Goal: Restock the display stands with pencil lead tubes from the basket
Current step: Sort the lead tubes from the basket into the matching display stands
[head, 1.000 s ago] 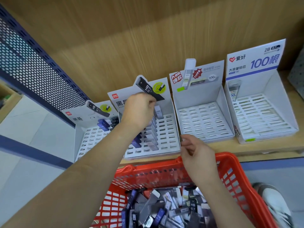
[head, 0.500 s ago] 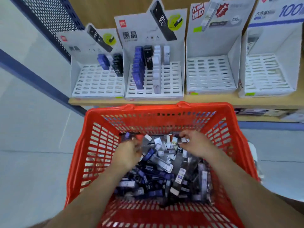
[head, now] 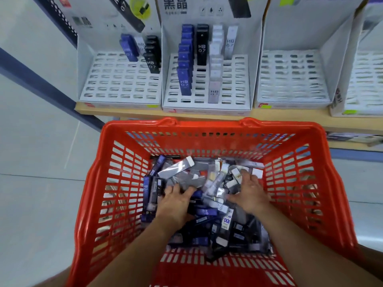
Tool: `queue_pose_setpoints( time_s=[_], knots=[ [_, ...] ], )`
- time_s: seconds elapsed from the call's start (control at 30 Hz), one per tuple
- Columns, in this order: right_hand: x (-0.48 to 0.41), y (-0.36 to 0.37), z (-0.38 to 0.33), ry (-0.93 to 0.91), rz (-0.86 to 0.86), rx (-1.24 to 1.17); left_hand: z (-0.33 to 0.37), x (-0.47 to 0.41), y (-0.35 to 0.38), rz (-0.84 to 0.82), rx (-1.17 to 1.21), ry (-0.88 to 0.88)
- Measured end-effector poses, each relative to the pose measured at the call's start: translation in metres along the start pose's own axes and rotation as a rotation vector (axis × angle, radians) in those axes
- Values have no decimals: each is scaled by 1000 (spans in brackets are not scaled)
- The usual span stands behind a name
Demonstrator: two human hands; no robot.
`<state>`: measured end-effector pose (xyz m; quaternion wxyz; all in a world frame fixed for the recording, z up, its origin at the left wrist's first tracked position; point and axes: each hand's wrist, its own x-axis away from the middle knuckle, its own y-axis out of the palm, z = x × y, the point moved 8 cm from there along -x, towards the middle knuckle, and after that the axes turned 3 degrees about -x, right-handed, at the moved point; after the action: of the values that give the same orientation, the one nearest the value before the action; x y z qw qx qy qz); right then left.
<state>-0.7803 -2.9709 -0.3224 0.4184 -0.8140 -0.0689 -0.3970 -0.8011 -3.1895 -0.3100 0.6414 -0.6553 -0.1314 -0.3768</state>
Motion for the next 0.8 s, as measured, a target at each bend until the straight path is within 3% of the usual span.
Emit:
queue_pose_setpoints(
  time_s=[0.17, 0.33, 0.5, 0.6, 0.7, 0.8],
  knots=[
    [3, -3, -23, -127, -40, 52, 5, 5, 5, 45, 42, 135],
    [9, -14, -29, -186, 55, -19, -4, 10, -13, 143, 87, 114],
    [11, -32, -27, -229, 239, -247, -22, 15, -28, 53, 641, -48],
    [14, -44, -23, -136, 268, -578, -17, 26, -43, 75, 1058, -127],
    [27, -29, -30, 58, 3, -1109, 2, 37, -60, 97, 1295, -102],
    [57, -14, -63, 103, -308, -1305, 27, 49, -80, 98, 1337, -24]
  ],
)
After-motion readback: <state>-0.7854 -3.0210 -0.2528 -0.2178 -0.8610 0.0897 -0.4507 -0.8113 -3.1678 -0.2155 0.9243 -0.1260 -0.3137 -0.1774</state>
